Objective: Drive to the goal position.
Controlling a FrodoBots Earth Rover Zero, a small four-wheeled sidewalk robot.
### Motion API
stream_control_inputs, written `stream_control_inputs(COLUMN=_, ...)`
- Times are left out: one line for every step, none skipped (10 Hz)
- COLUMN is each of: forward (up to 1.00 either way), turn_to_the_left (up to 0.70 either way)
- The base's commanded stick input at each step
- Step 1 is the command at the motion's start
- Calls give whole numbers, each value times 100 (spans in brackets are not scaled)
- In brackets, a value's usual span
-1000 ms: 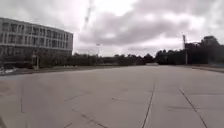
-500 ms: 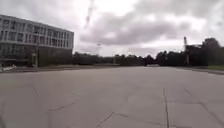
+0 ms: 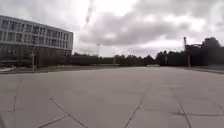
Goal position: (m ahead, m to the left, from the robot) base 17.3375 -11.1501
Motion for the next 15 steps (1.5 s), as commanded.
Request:
stream_control_inputs(forward=100, turn_to_the_left=-11)
stream_control_inputs(forward=100, turn_to_the_left=-7)
stream_control_inputs(forward=100, turn_to_the_left=-7)
stream_control_inputs(forward=100, turn_to_the_left=-5)
stream_control_inputs(forward=100, turn_to_the_left=-1)
stream_control_inputs(forward=100, turn_to_the_left=-15)
stream_control_inputs(forward=100, turn_to_the_left=-5)
stream_control_inputs(forward=100, turn_to_the_left=0)
stream_control_inputs(forward=100, turn_to_the_left=-6)
stream_control_inputs(forward=100, turn_to_the_left=-13)
stream_control_inputs(forward=100, turn_to_the_left=-1)
stream_control_inputs(forward=100, turn_to_the_left=-13)
stream_control_inputs(forward=100, turn_to_the_left=0)
stream_control_inputs(forward=100, turn_to_the_left=-3)
stream_control_inputs(forward=100, turn_to_the_left=-14)
